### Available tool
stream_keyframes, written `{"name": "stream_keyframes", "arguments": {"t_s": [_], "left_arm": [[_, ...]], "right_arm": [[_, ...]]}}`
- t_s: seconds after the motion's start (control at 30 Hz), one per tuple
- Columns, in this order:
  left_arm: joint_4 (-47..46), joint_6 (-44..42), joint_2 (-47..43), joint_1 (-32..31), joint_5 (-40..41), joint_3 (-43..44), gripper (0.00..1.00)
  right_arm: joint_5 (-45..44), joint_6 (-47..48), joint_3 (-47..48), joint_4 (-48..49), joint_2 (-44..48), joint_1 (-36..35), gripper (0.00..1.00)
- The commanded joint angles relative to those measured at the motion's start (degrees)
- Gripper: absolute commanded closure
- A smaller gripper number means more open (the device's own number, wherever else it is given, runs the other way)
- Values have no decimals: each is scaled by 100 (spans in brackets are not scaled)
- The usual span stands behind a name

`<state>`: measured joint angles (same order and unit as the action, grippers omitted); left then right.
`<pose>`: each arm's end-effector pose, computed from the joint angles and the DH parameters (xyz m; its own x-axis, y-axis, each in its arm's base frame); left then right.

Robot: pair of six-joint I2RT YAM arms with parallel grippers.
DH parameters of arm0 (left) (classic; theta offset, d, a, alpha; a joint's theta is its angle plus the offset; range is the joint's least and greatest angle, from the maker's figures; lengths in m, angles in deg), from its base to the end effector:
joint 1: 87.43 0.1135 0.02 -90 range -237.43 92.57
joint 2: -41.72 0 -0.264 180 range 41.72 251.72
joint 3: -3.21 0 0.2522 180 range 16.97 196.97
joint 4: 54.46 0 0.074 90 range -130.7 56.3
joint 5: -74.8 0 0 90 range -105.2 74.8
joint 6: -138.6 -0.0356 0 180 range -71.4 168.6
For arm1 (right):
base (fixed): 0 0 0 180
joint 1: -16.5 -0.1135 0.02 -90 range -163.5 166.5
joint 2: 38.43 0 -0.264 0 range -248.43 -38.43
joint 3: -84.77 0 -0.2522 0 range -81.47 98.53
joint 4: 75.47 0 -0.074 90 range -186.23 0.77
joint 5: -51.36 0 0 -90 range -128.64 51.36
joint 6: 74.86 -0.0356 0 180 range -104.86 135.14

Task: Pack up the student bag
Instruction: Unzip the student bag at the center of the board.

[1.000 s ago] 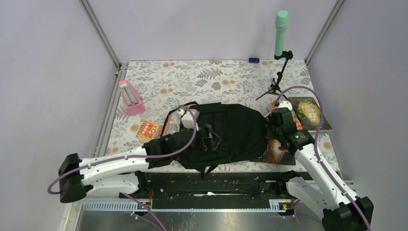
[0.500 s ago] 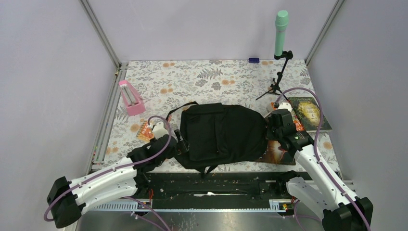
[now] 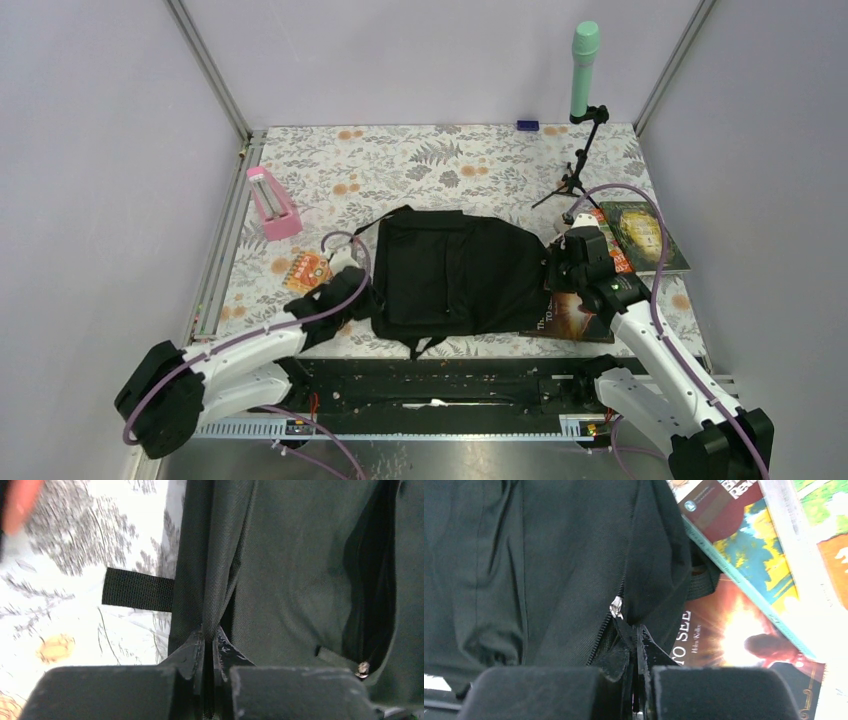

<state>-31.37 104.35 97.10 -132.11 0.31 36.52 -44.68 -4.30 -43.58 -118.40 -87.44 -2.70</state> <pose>0.1348 -0.1199 0.1592 -0.7330 -0.3953 -0.5536 -0.1109 0.8724 -0.4761 0.1733 0.0564 0.2536 -0.6595 0.1208 -0.7419 -0.0337 0.9813 0.1897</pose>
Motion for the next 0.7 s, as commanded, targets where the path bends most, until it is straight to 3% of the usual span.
{"name": "stream_keyframes", "arguments": {"t_s": [0.0,0.1,0.23,0.27,0.4,0.43,0.53,0.67], "left_arm": [[-888,-1069,645,821,-100,1150,100],[-898,-1705,1399,1504,-361,2095,100],[-906,-2509,2526,1827,-535,3495,100],[-851,-2715,2764,1854,-579,3817,93],[-727,-3326,3326,1859,-710,4635,26],[-730,-3488,3345,1846,-782,4683,19],[-853,-4033,3108,1651,-779,4554,7],[-1633,-5232,2348,877,-1281,3763,5]], "right_arm": [[832,-304,-125,191,32,4,100],[1099,-451,-253,186,31,-97,100],[1153,-585,-353,151,-2,-511,100],[1168,-630,-367,155,-37,-638,100],[1260,-851,-381,260,-228,-1121,100],[1315,-930,-398,343,-275,-1196,100],[1514,-1105,-495,697,-376,-1302,100],[1463,-1113,-424,857,-490,-1311,100]]}}
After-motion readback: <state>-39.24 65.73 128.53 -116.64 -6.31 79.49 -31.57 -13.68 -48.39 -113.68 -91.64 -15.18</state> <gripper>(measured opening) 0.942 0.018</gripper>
